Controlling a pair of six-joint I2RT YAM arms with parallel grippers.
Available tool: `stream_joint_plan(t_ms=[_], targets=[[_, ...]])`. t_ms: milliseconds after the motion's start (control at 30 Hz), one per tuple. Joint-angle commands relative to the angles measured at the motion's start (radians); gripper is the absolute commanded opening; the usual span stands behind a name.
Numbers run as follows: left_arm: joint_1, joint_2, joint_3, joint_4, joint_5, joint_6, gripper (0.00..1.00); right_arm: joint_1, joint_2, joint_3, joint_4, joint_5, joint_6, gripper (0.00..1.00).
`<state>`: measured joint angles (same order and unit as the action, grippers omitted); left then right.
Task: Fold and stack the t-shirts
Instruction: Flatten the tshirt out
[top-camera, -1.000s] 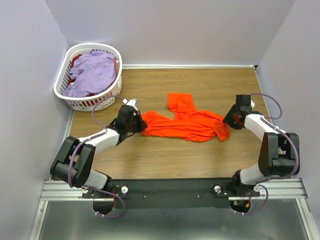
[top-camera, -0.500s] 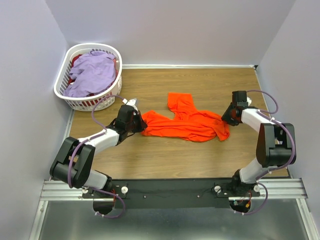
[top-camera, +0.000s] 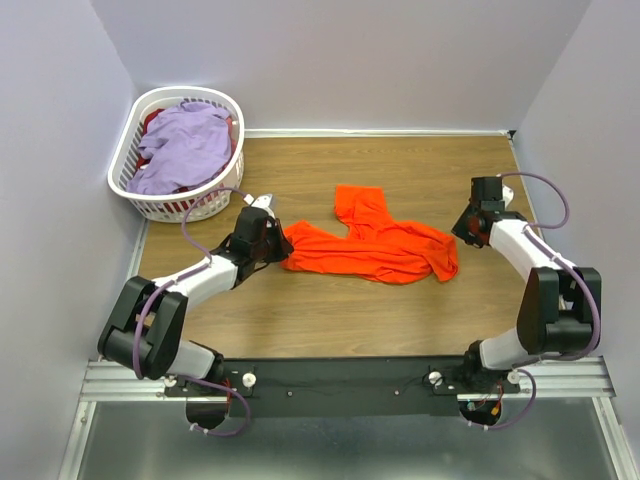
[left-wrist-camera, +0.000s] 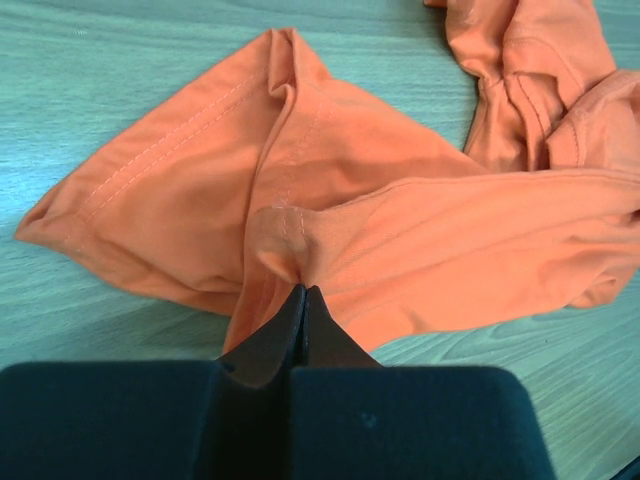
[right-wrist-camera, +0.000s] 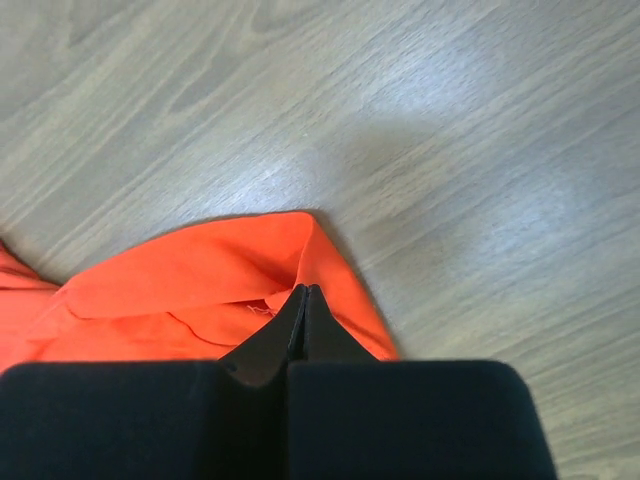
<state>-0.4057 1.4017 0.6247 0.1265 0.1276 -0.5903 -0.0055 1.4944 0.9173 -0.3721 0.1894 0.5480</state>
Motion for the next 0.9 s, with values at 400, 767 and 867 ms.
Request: stream_joint_plan(t_ms=[400,767,867], targets=[[0.004,-0.026,0.007,-0.013,-0.019,0.011,0.00,0.002,0.124,0.060,-0.036,-0.116,-0.016,0.43],[0.004,-0.026,0.004,-0.005,-0.020,0.009,0.00,0.002,0.130,-0.006,-0.037,-0.053,-0.028,0.37],[0.004,-0.027,-0.002,-0.007,-0.020,0.007,0.00,0.002,0.124,-0.011,-0.039,-0.050,-0.033,0.33]])
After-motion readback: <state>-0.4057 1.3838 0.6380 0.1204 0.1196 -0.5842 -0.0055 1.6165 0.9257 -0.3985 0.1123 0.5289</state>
